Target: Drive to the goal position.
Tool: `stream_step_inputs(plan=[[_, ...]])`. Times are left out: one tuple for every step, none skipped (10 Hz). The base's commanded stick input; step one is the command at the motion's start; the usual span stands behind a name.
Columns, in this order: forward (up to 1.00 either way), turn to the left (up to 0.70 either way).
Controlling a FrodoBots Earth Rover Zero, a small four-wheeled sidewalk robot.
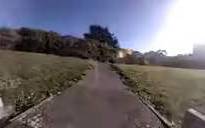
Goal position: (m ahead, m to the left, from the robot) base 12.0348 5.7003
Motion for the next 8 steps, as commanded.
stream_step_inputs(plan=[[1.0, 0.01], [1.0, 0.01], [1.0, 0.01], [1.0, 0.01], [1.0, 0.01], [1.0, 0.01], [1.0, 0.01], [1.0, 0.01]])
